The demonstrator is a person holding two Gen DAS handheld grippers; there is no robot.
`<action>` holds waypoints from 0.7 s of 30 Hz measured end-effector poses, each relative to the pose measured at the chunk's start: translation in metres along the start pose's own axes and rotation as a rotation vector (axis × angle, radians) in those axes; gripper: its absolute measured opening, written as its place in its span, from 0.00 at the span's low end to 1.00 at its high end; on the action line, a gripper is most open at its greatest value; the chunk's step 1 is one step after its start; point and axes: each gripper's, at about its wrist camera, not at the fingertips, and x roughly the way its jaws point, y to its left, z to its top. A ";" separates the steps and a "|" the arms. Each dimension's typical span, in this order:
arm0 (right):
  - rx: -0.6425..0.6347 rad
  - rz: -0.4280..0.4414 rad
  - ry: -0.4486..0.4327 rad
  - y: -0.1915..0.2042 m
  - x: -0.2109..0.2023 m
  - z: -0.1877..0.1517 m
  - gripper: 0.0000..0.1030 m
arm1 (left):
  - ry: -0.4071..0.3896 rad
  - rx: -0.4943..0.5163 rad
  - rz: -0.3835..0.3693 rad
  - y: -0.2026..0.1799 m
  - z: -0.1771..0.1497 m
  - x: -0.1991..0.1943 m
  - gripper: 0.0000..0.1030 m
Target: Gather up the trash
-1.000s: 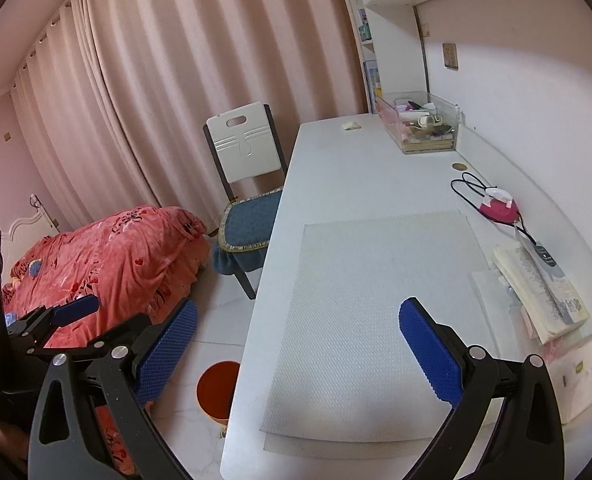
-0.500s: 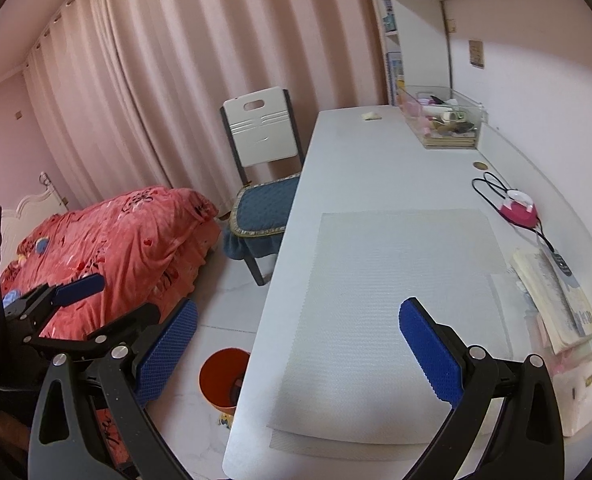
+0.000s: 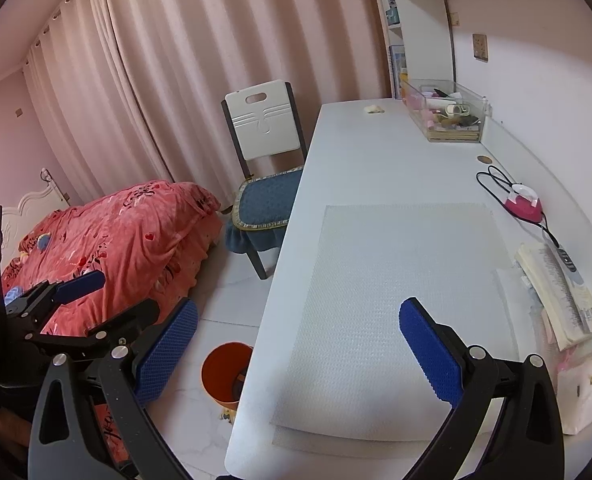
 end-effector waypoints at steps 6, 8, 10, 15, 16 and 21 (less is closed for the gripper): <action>0.003 0.003 0.001 0.000 0.000 -0.001 0.96 | 0.000 0.002 -0.004 -0.002 -0.001 0.000 0.94; 0.002 0.003 0.003 0.001 0.001 -0.001 0.96 | -0.001 -0.001 -0.001 -0.002 -0.001 0.000 0.94; 0.003 0.003 0.004 0.001 0.001 -0.002 0.96 | 0.003 -0.003 -0.004 -0.001 -0.002 0.000 0.94; 0.002 0.003 0.004 0.001 0.001 -0.002 0.96 | 0.011 -0.003 0.001 -0.001 -0.003 0.002 0.94; 0.002 0.003 0.005 0.001 0.001 -0.002 0.96 | 0.013 -0.004 0.002 0.000 -0.003 0.002 0.94; 0.007 0.001 0.005 0.000 0.002 -0.002 0.96 | 0.020 -0.006 0.003 0.000 -0.002 0.005 0.94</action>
